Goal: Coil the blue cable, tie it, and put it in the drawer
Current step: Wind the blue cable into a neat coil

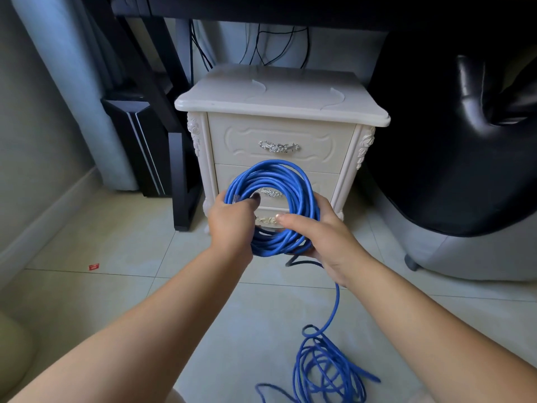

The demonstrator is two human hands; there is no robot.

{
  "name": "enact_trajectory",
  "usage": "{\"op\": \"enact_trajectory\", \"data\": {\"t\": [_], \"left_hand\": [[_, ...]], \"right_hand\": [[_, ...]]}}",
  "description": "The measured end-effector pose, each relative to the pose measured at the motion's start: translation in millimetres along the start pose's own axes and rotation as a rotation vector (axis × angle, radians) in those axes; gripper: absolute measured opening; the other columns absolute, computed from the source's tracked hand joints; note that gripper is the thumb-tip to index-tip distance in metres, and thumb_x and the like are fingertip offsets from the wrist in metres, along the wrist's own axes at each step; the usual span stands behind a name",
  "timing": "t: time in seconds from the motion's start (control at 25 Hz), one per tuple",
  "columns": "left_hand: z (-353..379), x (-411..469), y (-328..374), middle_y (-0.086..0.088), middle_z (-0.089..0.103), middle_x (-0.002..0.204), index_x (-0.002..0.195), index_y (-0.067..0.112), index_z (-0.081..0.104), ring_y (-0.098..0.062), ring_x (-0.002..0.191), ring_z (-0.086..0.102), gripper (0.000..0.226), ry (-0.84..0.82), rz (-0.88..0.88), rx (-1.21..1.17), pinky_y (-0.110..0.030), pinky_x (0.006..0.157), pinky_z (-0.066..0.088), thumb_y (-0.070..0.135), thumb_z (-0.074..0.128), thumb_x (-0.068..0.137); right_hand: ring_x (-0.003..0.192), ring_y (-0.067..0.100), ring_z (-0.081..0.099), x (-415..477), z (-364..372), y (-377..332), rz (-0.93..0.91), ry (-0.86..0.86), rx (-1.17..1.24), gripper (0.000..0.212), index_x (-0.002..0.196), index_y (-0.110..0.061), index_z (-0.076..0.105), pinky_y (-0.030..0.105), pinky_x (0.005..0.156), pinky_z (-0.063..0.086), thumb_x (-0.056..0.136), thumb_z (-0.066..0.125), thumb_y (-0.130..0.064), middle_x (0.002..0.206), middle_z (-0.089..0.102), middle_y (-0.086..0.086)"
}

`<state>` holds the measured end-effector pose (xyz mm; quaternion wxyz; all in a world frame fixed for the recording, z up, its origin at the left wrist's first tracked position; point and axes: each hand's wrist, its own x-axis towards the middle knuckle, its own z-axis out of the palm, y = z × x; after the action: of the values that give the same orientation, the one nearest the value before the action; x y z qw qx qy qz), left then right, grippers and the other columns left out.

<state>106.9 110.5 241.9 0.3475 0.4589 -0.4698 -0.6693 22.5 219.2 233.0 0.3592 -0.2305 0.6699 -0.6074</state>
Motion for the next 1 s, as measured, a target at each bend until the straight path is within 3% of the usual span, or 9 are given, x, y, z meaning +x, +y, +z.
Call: {"op": "enact_trajectory", "data": {"t": [0.16,0.28,0.4,0.52,0.64,0.72,0.8,0.92,1.0], "left_hand": [[4,-3,-3,-0.003,0.057,0.077,0.1,0.017,0.058,-0.017,0.07,0.055,0.018,-0.12,-0.03,0.1,-0.031,0.067,0.046,0.007,0.064,0.086],[-1,3,2,-0.003,0.062,0.084,0.11,0.013,0.061,-0.017,0.079,0.06,0.03,-0.389,-0.096,0.209,-0.036,0.085,0.05,0.014,0.072,0.081],[-14,14,15,0.004,0.063,0.112,0.123,0.033,0.061,-0.014,0.108,0.06,0.061,-0.674,-0.106,0.287,-0.048,0.108,0.037,0.036,0.082,0.065],[-17,17,17,0.012,0.044,0.143,0.146,0.043,0.038,0.0,0.129,0.043,0.099,-0.653,0.152,0.47,-0.031,0.111,0.029,0.034,0.089,0.062],[-12,8,11,0.014,0.041,0.143,0.15,0.04,0.031,0.001,0.126,0.043,0.093,-0.581,0.58,0.817,-0.021,0.105,0.036,0.024,0.082,0.074],[-13,10,6,0.01,0.054,0.134,0.149,0.04,0.03,-0.005,0.114,0.058,0.09,-0.551,0.575,0.831,-0.023,0.097,0.046,0.019,0.079,0.076],[-15,12,1,0.011,0.067,0.108,0.136,0.034,0.048,-0.005,0.093,0.065,0.068,-0.508,0.556,0.84,-0.021,0.083,0.051,0.02,0.078,0.076],[-11,8,-1,0.007,0.065,0.072,0.091,0.02,0.061,-0.004,0.062,0.059,0.017,-0.403,0.613,0.793,-0.024,0.061,0.048,0.02,0.074,0.079],[-10,12,-1,0.005,0.06,0.064,0.082,0.017,0.058,-0.006,0.055,0.052,0.015,-0.347,0.576,0.683,-0.027,0.058,0.045,0.02,0.073,0.08]], "right_hand": [[0.079,0.028,0.074,12,-7,0,-0.039,0.138,-0.052,0.028,0.097,-0.016,0.058,0.054,0.076,0.059,0.074,0.069,-0.004,0.084,0.066,0.011],[0.072,0.025,0.074,18,-19,-5,-0.078,0.219,-0.078,0.028,0.096,-0.016,0.059,0.046,0.074,0.06,0.073,0.063,0.0,0.081,0.063,0.01],[0.08,0.036,0.071,21,-31,-10,-0.137,0.237,-0.252,0.032,0.096,-0.017,0.06,0.054,0.073,0.057,0.066,0.063,-0.011,0.084,0.062,0.016],[0.07,0.027,0.059,21,-32,-9,-0.207,0.223,-0.539,0.023,0.088,-0.023,0.056,0.041,0.062,0.052,0.07,0.065,-0.013,0.072,0.058,-0.003],[0.075,0.024,0.059,17,-25,-9,-0.291,0.124,-0.782,0.029,0.098,-0.028,0.054,0.042,0.069,0.053,0.072,0.065,-0.02,0.08,0.063,-0.005],[0.075,0.023,0.057,13,-23,-11,-0.336,0.057,-0.821,0.029,0.097,-0.031,0.053,0.044,0.07,0.053,0.073,0.063,-0.018,0.081,0.062,-0.008],[0.077,0.02,0.057,11,-22,-12,-0.383,0.031,-0.839,0.032,0.098,-0.034,0.053,0.043,0.072,0.052,0.071,0.062,-0.018,0.082,0.061,-0.01],[0.08,0.015,0.058,10,-20,-11,-0.403,0.055,-0.768,0.038,0.103,-0.038,0.055,0.037,0.074,0.052,0.072,0.063,-0.018,0.087,0.063,-0.014],[0.086,0.005,0.062,10,-19,-16,-0.373,0.065,-0.593,0.044,0.109,-0.042,0.055,0.023,0.077,0.05,0.074,0.07,-0.018,0.096,0.065,-0.019]]}}
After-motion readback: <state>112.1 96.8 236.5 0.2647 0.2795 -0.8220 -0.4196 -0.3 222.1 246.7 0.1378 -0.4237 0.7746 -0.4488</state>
